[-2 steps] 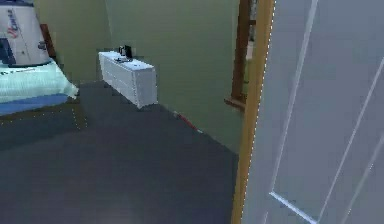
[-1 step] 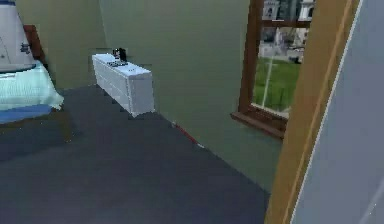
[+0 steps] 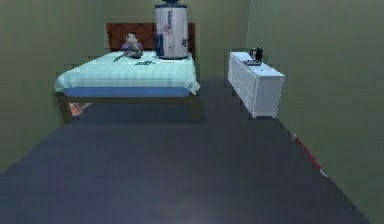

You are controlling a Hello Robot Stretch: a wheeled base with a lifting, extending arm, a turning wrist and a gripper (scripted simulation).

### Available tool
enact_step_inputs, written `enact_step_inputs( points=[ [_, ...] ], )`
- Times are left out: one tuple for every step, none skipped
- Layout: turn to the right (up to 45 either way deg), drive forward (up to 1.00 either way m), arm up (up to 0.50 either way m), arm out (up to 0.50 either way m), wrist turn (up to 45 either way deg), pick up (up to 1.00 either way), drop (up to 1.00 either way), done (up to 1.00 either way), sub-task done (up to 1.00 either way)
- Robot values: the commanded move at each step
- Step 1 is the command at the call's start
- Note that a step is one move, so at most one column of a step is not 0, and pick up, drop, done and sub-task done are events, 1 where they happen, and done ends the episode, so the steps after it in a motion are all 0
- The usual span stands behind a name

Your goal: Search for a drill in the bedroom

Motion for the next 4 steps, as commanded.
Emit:
enact_step_inputs(
  points=[
    [0.0, 0.45, 0.00, 0.00, 0.0, 0.00, 0.00, 0.00, 0.00],
    [-45.0, 0.00, 0.00, 0.00, 0.0, 0.00, 0.00, 0.00, 0.00],
    [-18.0, 0.00, 0.00, 0.00, 0.0, 0.00, 0.00, 0.00, 0.00],
    [0.0, 0.30, 0.00, 0.00, 0.0, 0.00, 0.00, 0.00, 0.00]
  ],
)
